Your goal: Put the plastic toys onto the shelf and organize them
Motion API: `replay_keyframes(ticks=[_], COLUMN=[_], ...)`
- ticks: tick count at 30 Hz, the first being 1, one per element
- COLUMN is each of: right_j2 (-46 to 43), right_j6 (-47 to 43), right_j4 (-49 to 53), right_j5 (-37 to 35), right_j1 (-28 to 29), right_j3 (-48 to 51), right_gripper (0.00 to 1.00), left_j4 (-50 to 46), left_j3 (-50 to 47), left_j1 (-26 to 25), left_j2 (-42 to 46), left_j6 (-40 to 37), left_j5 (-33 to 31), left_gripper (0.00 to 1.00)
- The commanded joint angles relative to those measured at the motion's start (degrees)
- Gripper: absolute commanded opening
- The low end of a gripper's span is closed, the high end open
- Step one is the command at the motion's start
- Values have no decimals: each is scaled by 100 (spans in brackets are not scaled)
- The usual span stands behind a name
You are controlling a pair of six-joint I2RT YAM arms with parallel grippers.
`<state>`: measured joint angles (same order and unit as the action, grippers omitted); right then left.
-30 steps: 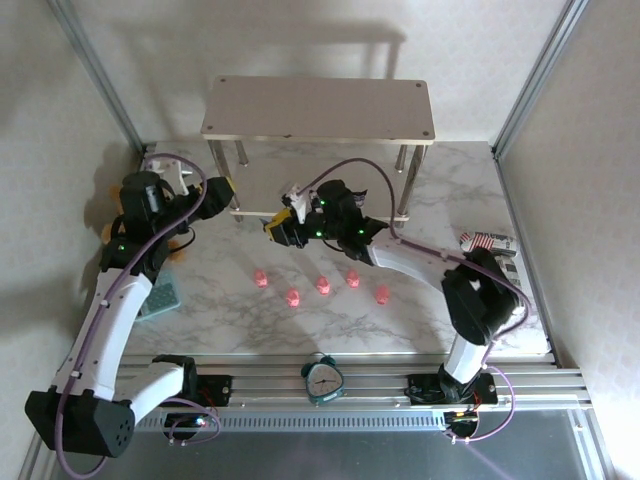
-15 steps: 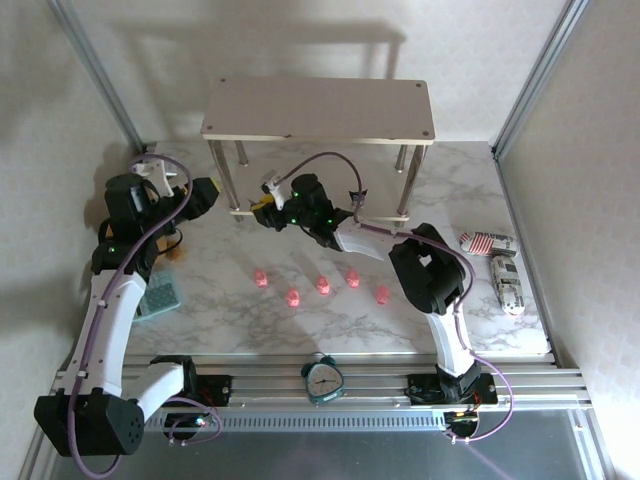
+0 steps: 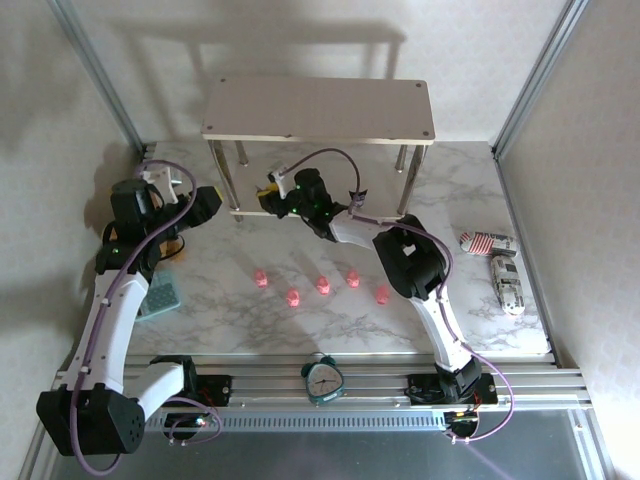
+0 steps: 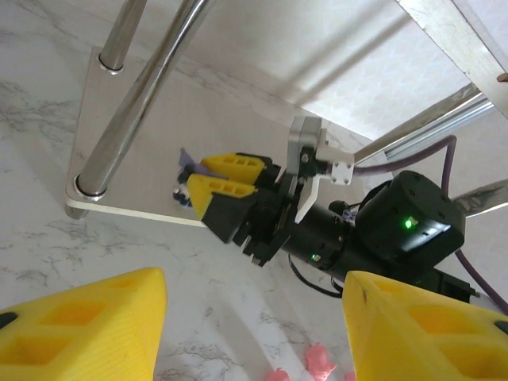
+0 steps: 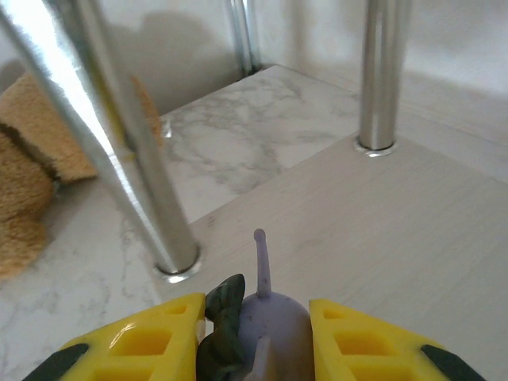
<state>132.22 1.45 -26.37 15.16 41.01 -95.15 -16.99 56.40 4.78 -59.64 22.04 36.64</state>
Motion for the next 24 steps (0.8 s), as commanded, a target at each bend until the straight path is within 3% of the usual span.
replay_keyframes(ticks=[1,4,12,19,24], right_j2=[-29,-381,-1841,-3213,-3761], right_j6=[101,189,1411,1353,796], right_j4=[-295,-288,298,1202,1937], right_j5=[277,702,2668,3495,3378], right_j1=[-80,-173,-439,-87,152], right_j3=[-166,146,978,1558,1654], right_gripper=[0,0,0,0,0], left_j4=[117,101,159,335,965], left_j3=[-41,-147,-463,-619,-659], left_j1=[67,67,41,-243,-496], left_j2=[-85,-171,-26,127,162], left_j6=[-60,-171,-528,-553,-66], left_j5=[241,313,1010,1541,1776], left_gripper=[60,60,61,62,63])
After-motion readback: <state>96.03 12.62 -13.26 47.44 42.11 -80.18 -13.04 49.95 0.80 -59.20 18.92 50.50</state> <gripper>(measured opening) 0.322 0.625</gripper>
